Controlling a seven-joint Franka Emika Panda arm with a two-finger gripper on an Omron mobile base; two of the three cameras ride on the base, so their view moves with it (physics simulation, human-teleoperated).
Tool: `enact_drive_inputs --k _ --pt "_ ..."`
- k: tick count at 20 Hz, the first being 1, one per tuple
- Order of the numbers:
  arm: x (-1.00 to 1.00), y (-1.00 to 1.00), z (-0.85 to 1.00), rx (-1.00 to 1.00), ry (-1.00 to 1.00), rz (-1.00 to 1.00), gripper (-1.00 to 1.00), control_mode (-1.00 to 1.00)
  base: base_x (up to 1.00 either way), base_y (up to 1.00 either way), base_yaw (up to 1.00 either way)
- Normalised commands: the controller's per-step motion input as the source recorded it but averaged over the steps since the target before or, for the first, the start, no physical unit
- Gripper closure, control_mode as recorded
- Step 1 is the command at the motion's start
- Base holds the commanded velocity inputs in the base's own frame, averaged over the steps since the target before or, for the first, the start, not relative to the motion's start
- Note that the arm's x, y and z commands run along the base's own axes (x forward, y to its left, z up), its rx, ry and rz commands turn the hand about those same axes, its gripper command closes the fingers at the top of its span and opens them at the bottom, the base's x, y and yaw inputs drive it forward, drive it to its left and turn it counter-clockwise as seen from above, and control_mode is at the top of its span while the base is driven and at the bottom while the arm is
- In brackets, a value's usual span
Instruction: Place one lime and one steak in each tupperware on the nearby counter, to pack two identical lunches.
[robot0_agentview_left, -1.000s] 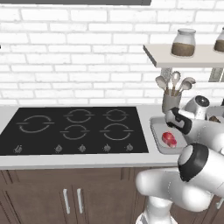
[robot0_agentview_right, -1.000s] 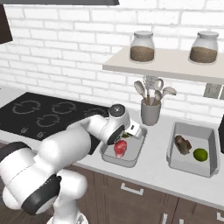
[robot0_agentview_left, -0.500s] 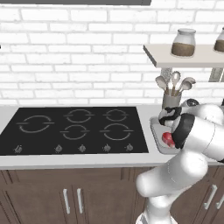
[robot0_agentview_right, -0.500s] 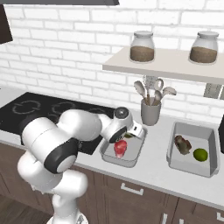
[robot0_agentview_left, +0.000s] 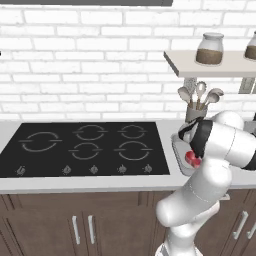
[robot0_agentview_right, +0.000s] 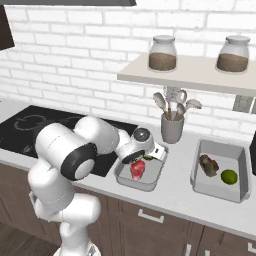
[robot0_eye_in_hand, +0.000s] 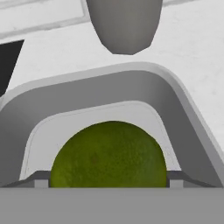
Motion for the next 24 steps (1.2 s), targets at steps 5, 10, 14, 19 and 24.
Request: enact_drive_inputs --k 5,10,14,19,24 --pt "-0.02 0.03 0.33 0.00 -0.01 0.00 -1.00 -1.00 0.00 0.00 0.00" --pt "0.00 0.18 0.70 -0.02 -0.07 0.00 -1.00 -1.00 0.00 0.00 0.00" --pt "-0.03 0.14 0.49 -0.03 -0.06 -0.01 -1.00 -1.00 0.00 0.00 0.00" --pt "-0.96 0.00 0.42 -0.02 -0.02 0.00 -1.00 -1.00 0.00 0.00 0.00" --pt "-0.99 0.28 0.78 -0.10 -0.03 0.01 -1.00 -1.00 0.00 0.00 0.00"
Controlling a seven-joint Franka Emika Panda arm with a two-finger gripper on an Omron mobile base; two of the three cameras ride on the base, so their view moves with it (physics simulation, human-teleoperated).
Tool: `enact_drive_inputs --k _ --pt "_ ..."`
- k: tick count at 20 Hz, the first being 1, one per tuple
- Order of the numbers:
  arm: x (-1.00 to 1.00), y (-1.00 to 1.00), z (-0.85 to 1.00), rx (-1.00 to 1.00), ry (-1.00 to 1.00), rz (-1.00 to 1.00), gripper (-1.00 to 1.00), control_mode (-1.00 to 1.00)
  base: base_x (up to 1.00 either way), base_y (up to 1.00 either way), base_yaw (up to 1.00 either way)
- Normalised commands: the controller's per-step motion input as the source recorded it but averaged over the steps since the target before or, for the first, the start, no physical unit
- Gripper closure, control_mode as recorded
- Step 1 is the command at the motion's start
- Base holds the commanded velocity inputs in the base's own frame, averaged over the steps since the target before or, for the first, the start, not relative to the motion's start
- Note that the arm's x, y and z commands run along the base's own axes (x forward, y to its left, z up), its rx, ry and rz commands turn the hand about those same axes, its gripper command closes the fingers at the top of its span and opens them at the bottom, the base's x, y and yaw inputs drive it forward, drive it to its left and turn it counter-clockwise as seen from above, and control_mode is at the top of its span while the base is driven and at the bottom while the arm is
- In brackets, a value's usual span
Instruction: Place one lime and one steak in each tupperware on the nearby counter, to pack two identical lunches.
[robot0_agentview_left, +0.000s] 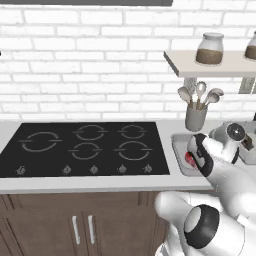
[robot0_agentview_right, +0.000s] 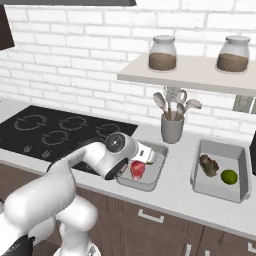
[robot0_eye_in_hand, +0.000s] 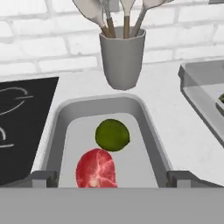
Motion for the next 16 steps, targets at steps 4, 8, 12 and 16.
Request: enact_drive_inputs --k 4,8,12,16 --pt "-0.84 0.38 1.00 -0.15 -0.21 0.07 -1.00 -1.00 0.00 0.00 0.00" --pt "-0.58 0.32 0.75 -0.13 -0.20 0.08 -1.00 -1.00 0.00 0.00 0.00" --pt "-0.41 0.26 0.40 -0.11 -0.11 0.09 -1.00 -1.00 0.00 0.00 0.00" --pt "-0.34 0.23 0.31 -0.10 -0.07 0.11 -1.00 -1.00 0.00 0.00 0.00"
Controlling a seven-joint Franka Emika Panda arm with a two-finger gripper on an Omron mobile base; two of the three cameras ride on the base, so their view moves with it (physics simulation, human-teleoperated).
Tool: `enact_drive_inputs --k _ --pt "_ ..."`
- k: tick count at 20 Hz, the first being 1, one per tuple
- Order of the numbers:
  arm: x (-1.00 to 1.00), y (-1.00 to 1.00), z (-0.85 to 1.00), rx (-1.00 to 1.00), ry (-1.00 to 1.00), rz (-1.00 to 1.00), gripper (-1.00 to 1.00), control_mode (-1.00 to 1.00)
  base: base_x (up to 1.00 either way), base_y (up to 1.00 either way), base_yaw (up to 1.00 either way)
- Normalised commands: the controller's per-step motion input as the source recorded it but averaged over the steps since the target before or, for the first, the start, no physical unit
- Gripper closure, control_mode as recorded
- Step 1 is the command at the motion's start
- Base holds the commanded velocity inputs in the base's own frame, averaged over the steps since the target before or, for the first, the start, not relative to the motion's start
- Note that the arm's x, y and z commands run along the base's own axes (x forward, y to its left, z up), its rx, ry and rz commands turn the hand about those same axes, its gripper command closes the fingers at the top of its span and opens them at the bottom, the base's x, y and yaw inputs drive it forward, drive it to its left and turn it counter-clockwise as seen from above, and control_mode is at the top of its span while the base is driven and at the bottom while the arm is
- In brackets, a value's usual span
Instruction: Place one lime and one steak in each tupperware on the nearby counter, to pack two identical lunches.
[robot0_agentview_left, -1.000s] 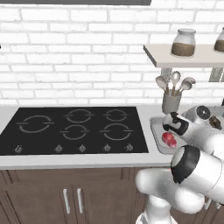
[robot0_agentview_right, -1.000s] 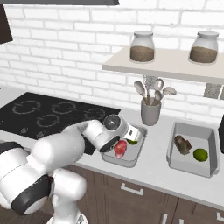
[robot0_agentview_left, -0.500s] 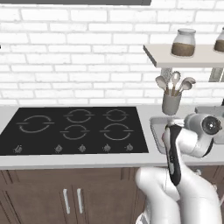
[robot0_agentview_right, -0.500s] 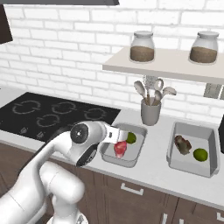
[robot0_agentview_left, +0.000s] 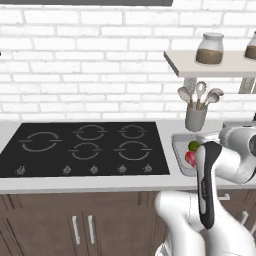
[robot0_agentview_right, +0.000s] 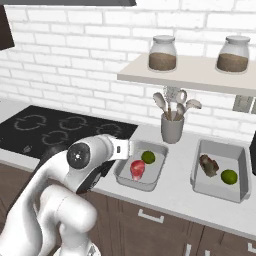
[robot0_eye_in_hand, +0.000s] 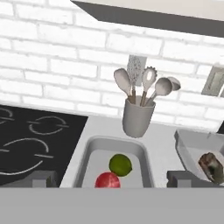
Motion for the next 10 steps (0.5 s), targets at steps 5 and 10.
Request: enact_drive_inputs --k 5,10 --pt "-0.22 0.32 0.32 -0.12 -0.03 0.10 -1.00 -1.00 0.00 0.00 0.00" --pt "-0.28 0.23 0.38 -0.10 -0.05 0.12 -1.00 -1.00 0.00 0.00 0.00"
